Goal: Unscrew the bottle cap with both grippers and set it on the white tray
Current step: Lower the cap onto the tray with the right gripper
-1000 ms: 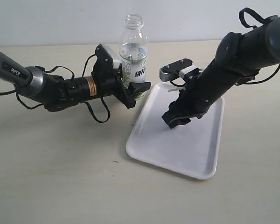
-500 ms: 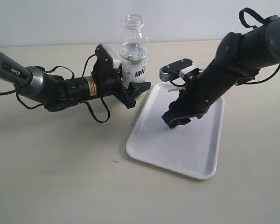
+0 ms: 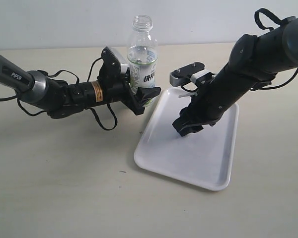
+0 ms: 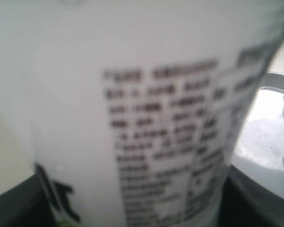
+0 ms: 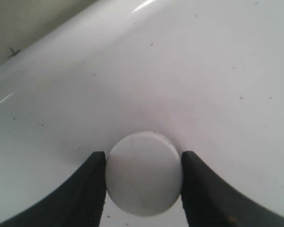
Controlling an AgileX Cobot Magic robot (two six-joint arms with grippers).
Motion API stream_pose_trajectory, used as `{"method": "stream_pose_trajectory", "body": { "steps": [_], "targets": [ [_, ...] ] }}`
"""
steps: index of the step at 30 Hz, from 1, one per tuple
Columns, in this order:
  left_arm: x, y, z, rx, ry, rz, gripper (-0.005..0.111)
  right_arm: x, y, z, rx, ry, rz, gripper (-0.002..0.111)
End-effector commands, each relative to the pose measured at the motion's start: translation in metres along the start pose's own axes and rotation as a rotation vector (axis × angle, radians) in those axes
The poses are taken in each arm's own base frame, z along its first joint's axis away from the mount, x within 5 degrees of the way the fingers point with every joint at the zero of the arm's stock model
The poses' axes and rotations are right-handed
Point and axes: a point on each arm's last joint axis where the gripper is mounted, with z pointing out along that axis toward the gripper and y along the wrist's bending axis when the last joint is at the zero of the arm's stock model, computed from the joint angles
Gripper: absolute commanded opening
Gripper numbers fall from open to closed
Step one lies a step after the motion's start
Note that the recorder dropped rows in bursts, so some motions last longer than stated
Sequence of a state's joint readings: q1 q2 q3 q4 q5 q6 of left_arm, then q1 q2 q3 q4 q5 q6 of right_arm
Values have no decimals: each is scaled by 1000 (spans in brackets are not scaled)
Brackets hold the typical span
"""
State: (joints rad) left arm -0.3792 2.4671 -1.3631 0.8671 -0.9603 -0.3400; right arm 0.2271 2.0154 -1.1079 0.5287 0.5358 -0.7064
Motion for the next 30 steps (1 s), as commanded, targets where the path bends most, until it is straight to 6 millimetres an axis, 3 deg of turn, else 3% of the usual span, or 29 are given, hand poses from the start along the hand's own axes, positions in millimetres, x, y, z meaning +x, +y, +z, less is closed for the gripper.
{"method": "stream_pose_trajectory", "body": {
  "steps": [1, 3, 12, 15, 20, 22, 30],
  "targets": [
    [-9, 1, -1, -3, -55, -11, 0, 5, -2, 5, -7, 28, 25, 0],
    [-9, 1, -1, -3, -55, -11, 0, 7, 0, 5, -21, 47, 88, 0],
    [-9, 1, -1, -5, -56, -12, 0, 8, 0, 5, -28, 66, 75, 1],
    [-9, 1, -1, -5, -56, -12, 0, 10, 1, 5, -40, 85, 45, 18],
    [-9, 1, -1, -5, -56, -12, 0, 11, 1, 5, -34, 88, 58, 70],
    [-9, 1, -1, -5, -56, -12, 0, 10, 0, 5, -28, 81, 64, 81],
    [-9, 1, -1, -6, -56, -18, 0, 2, 3, -6, -38, 72, 134, 84]
  ]
}}
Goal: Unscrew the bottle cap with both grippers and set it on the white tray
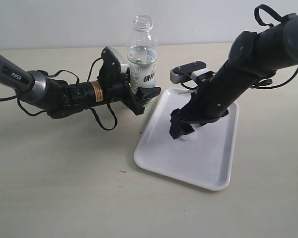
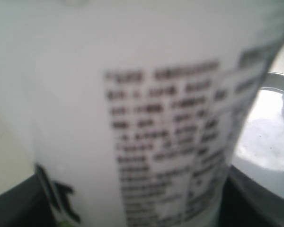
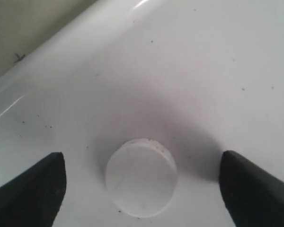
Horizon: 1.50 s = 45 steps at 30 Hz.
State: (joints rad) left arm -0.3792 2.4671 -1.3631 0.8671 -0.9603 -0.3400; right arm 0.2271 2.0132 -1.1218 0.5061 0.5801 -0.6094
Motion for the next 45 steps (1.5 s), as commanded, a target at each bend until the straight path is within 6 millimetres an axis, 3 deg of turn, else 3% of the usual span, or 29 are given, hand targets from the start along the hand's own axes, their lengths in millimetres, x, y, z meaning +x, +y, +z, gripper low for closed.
{"method": "stream_pose_trajectory", "body": {
  "steps": [1, 13, 16, 19, 24, 28, 35, 45],
  "targets": [
    [-9, 2, -1, -7, -57, -28, 0, 2, 2, -7, -26, 36, 65, 84],
    [-9, 4, -1, -27, -52, -109, 0, -11, 19, -72, -3, -131, 9, 84],
    [-9, 4, -1, -27, -52, -107, 7, -12, 20, -79, 5, -149, -4, 84],
    [-9, 4, -1, -27, -51, -107, 27, -12, 20, -80, 5, -152, -4, 84],
    [-8, 6, -1, -54, -42, -203, 80, -12, 20, -80, 5, -152, -4, 84],
    [-7, 1, 0, -7, -33, -153, 105, -12, 20, -80, 8, -156, -4, 84],
    [-15, 7, -4, -10, -62, -131, 105, -13, 20, -80, 9, -158, -4, 84],
    [-13, 34, -29, -19, -53, -245, 105, -13, 20, -80, 9, -158, -4, 84]
  ]
}}
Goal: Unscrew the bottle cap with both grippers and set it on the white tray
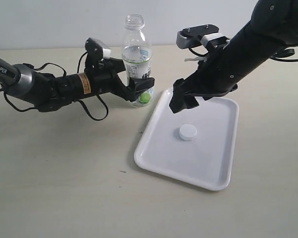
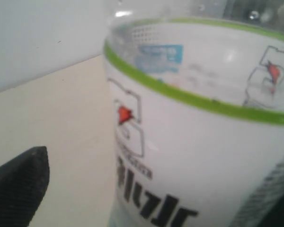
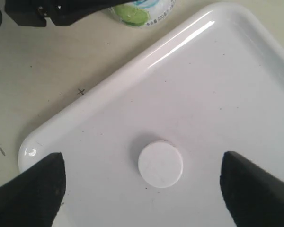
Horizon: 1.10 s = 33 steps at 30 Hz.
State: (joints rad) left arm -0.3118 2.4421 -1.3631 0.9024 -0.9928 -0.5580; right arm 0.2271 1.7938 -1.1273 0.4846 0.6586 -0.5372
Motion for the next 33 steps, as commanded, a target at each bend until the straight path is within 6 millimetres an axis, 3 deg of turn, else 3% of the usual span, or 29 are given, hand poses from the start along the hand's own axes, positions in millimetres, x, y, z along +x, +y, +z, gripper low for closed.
{"method": "stream_pose_trajectory", "body": {
  "steps": [1, 11, 20, 27, 33],
  "targets": [
    [-8, 11, -13, 26, -27, -60, 105, -1, -1, -4, 8, -19, 3, 84],
    [-14, 24, -40, 154, -68, -68, 105, -3, -2, -4, 17, -34, 3, 84],
    [-30, 64, -91, 103, -65, -144, 105, -4, -2, -5, 25, -43, 10, 84],
    [-21, 89, -130, 68, -3, -224, 105, -3, -4, -5, 46, -38, 88, 84],
    [-16, 92, -140, 83, 45, -279, 105, -2, -8, -5, 89, -26, 96, 84]
  ]
}}
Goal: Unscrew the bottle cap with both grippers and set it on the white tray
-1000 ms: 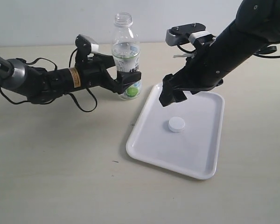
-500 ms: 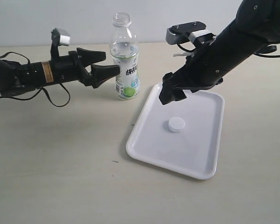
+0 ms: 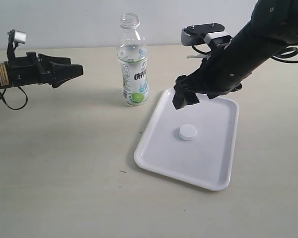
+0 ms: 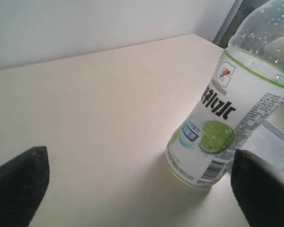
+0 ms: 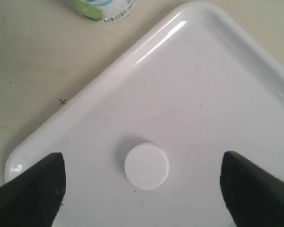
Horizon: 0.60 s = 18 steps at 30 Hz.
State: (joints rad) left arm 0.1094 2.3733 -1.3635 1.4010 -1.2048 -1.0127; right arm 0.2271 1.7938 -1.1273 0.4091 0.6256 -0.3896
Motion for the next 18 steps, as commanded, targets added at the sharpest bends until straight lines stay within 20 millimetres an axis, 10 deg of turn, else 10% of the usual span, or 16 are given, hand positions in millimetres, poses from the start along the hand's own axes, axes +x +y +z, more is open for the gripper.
{"method": "stream_pose_trajectory", "body": {
  "steps": [1, 8, 13, 14, 17, 18],
  "targets": [
    [-3, -3, -3, 25, 13, -93, 105, -2, -4, -5, 38, -22, 12, 84],
    [0, -6, 0, 44, 45, -154, 105, -6, -6, -5, 54, -76, 82, 78],
    [7, -10, -1, 81, 120, -120, 104, -10, -6, -7, 56, -93, 85, 2],
    [8, -10, -1, 89, 136, -118, 101, -14, -5, -10, 58, -108, 80, 1],
    [8, -11, -1, 88, 142, -150, 67, -24, -4, -17, 56, -140, 72, 1],
    [7, -10, -1, 76, 124, -207, 35, -27, -4, -19, 55, -149, 70, 1]
  ]
}}
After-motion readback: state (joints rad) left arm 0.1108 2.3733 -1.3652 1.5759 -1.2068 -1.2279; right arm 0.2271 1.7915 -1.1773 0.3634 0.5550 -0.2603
